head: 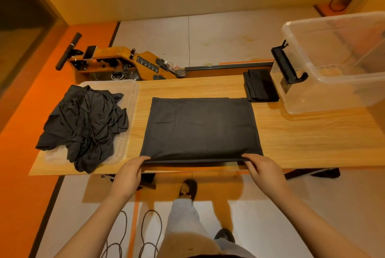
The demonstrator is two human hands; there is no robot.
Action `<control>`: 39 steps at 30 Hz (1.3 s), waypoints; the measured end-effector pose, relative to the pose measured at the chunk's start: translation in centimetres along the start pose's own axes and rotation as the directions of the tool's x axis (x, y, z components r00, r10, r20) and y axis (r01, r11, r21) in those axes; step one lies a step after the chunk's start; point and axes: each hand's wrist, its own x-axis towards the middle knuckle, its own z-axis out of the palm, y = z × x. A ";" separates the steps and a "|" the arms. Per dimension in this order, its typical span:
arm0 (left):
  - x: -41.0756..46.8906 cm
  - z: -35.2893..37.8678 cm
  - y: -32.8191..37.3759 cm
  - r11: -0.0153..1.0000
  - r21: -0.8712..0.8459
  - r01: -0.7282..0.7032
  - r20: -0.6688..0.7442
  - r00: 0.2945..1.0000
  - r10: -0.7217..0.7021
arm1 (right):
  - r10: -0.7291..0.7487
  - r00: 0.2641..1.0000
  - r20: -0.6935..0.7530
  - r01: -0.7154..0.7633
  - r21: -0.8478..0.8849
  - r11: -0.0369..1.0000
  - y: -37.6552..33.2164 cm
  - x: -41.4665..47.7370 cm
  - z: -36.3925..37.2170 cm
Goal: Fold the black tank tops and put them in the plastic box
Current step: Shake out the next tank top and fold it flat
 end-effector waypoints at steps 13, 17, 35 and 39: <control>13.4 -18.4 0.7 0.979 -0.053 -0.198 -0.331 0.928 0.170 | -0.008 0.921 -0.390 0.095 0.206 0.974 -11.6 8.3 -9.9; 17.8 -26.3 -0.1 0.975 -0.032 -0.222 -0.449 0.874 0.184 | -0.019 0.932 -0.363 0.183 0.424 0.887 -17.6 10.4 -11.9; 39.9 -16.7 20.4 0.822 0.035 -0.568 -0.062 0.820 0.569 | 0.578 0.816 -0.031 -0.272 0.861 0.430 -14.1 8.7 -0.6; 36.3 -4.9 20.6 0.744 0.162 -0.648 0.180 0.761 0.623 | 0.797 0.603 0.010 -0.487 0.797 0.358 -9.6 3.9 3.8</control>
